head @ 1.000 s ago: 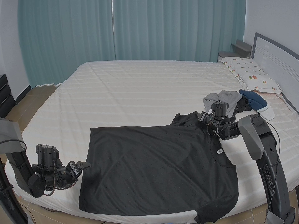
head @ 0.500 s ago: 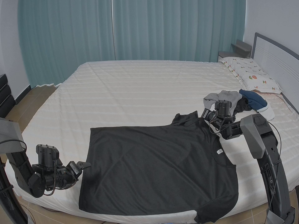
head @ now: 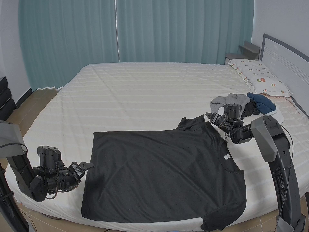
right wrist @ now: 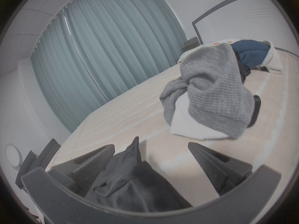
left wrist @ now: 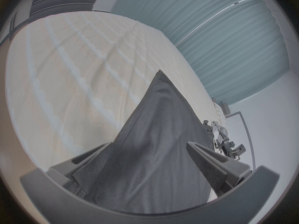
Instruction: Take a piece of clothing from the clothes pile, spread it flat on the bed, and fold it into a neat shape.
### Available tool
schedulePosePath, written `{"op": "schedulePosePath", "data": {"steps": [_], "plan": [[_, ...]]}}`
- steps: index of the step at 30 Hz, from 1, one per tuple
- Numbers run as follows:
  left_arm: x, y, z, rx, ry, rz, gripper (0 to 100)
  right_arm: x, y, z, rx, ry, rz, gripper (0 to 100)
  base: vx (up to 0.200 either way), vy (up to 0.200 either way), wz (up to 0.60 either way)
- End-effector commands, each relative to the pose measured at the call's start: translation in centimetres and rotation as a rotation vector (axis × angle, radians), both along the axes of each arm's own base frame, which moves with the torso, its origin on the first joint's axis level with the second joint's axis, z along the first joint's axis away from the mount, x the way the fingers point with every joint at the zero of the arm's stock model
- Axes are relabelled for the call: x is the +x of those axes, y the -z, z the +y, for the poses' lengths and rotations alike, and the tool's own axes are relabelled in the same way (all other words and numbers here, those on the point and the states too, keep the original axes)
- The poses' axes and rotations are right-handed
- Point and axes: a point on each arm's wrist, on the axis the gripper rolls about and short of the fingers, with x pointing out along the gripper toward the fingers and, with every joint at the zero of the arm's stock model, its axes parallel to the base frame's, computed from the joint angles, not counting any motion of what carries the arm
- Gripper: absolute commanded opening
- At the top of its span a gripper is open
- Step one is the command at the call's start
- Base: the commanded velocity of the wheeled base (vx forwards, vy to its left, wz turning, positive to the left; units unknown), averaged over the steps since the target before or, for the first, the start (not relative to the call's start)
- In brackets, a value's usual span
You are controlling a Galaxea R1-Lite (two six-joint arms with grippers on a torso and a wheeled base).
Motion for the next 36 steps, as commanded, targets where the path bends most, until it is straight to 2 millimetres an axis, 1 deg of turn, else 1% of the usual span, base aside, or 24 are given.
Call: {"op": "schedulePosePath", "data": {"steps": [1, 5, 6, 8, 10, 11, 12, 13, 14, 15, 17, 18, 20, 21, 22, 24, 27, 31, 32, 36], "plan": [[-0.1, -0.2, 0.0, -0.015, -0.015, 0.001, 100, -3.8, -3.9, -1.2, 0.039, -0.003, 0.031, 100, 0.000, 0.000, 0.00], [-0.4, -0.1, 0.1, -0.015, -0.016, 0.010, 100, -7.9, -5.4, -2.5, 0.069, -0.041, 0.045, 100, 0.000, 0.000, 0.00], [-0.5, 0.0, 0.1, -0.015, -0.016, 0.015, 100, -9.8, -6.0, -2.8, 0.080, -0.052, 0.051, 100, 0.000, 0.000, 0.00], [-0.8, 0.1, 0.0, -0.014, -0.015, 0.024, 100, -12.1, -6.4, -3.0, 0.088, -0.069, 0.065, 100, -0.100, 0.000, 0.00], [-1.1, 0.2, 0.1, -0.013, -0.015, 0.033, 100, -16.0, -7.2, -3.2, 0.119, -0.101, 0.089, 100, -0.200, 0.000, 0.00], [-1.1, 0.2, 0.0, -0.012, -0.012, 0.036, 100, -16.8, -7.5, -3.2, 0.131, -0.108, 0.092, 100, -0.200, 0.000, 0.00], [-1.3, 0.3, 0.0, -0.012, -0.011, 0.043, 100, -18.2, -7.9, -3.3, 0.155, -0.119, 0.110, 100, -0.200, 0.000, 0.00], [-1.5, 0.3, 0.0, -0.011, -0.008, 0.046, 100, -19.0, -8.0, -3.3, 0.169, -0.123, 0.121, 100, -0.200, 0.000, 0.00], [-1.7, 0.4, -0.1, -0.010, 0.000, 0.055, 100, -20.5, -8.4, -3.3, 0.200, -0.129, 0.139, 100, -0.200, 0.000, 0.00], [-1.9, 0.5, -0.3, -0.008, 0.008, 0.061, 100, -21.9, -8.5, -3.3, 0.225, -0.130, 0.160, 100, -0.200, 0.000, 0.00], [-2.1, 0.5, -0.4, -0.004, 0.017, 0.066, 100, -23.3, -8.6, -3.3, 0.263, -0.129, 0.184, 100, -0.200, 0.000, 0.00], [-2.3, 0.6, -0.6, -0.001, 0.026, 0.073, 100, -24.5, -8.4, -3.2, 0.299, -0.139, 0.217, 100, -0.200, 0.000, 0.00], [-2.7, 0.7, -0.8, 0.001, 0.040, 0.084, 100, -26.1, -8.0, -3.1, 0.343, -0.164, 0.268, 100, -0.200, 0.000, 0.00], [-2.7, 0.8, -0.9, 0.001, 0.042, 0.087, 100, -26.5, -7.8, -3.1, 0.351, -0.168, 0.281, 100, -0.200, 0.000, 0.00], [-2.8, 0.8, -1.0, 0.000, 0.051, 0.088, 100, -27.4, -7.1, -3.1, 0.374, -0.194, 0.323, 100, -0.200, 0.000, 0.00], [-2.9, 0.8, -1.1, 0.000, 0.053, 0.093, 100, -27.8, -6.5, -3.1, 0.386, -0.226, 0.346, 100, -0.200, 0.000, 0.00], [-2.9, 0.9, -1.1, -0.005, 0.059, 0.098, 100, -27.9, -6.2, -3.2, 0.395, -0.236, 0.342, 100, -0.067, 0.000, 0.00], [-2.4, 1.4, -0.7, 0.006, 0.052, 0.104, 100, -28.2, -4.7, -3.3, 0.386, -0.228, 0.388, 100, 0.000, 0.000, 0.00], [-2.3, 1.5, -0.7, 0.012, 0.057, 0.109, 100, -28.2, -4.6, -3.3, 0.385, -0.229, 0.388, 100, 0.000, 0.000, 0.00], [-2.4, 2.5, -0.6, 0.052, 0.148, 0.131, 100, -28.1, -4.2, -3.4, 0.387, -0.225, 0.380, 100, 0.000, 0.000, 0.00]]}}
